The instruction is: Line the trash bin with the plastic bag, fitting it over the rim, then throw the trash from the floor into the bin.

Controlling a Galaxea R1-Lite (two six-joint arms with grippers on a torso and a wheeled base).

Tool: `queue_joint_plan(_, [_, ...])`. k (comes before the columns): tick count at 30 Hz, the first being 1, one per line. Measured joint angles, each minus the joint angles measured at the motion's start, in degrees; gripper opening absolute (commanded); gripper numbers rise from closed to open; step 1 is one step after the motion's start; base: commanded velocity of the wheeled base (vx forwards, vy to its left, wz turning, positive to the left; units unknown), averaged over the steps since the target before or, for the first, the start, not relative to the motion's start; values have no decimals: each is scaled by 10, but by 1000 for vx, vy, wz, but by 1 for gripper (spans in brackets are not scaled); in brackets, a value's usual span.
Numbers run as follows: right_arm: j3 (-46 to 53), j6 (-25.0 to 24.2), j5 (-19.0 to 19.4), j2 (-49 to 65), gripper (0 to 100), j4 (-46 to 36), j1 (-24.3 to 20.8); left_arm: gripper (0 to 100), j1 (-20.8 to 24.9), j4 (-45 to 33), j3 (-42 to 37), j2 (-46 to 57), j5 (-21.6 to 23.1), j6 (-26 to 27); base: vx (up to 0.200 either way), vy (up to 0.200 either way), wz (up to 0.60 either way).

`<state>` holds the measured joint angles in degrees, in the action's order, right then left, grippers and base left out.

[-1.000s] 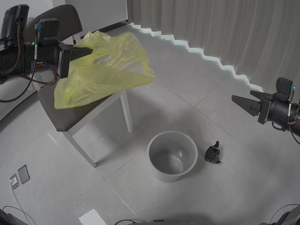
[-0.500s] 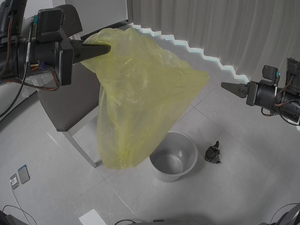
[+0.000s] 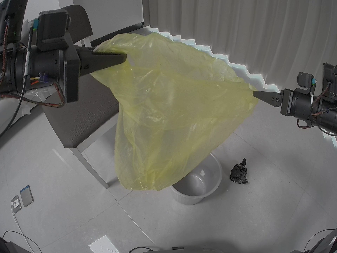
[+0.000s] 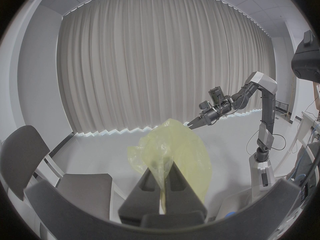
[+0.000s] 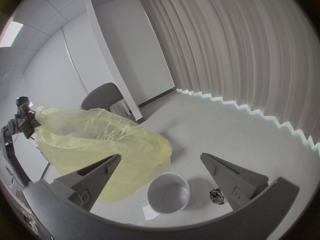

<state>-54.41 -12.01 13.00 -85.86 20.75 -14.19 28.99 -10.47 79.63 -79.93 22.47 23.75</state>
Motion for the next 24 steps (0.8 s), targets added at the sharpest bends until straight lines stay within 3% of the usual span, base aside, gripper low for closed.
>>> queue_joint_plan(6, [1,-4,54,41,100,-40,21,0,-3,1,0,-1,0,0,0,0,0])
queue_joint_plan(18, [-78,-25,57,-19,100,-41,23,0,1,1,1,1,0,1,0,0,0])
queue_joint_plan(24, [-67,-25,60,-55,100,-41,4,0,-2,1,11,-7,-1,9,0,0,0])
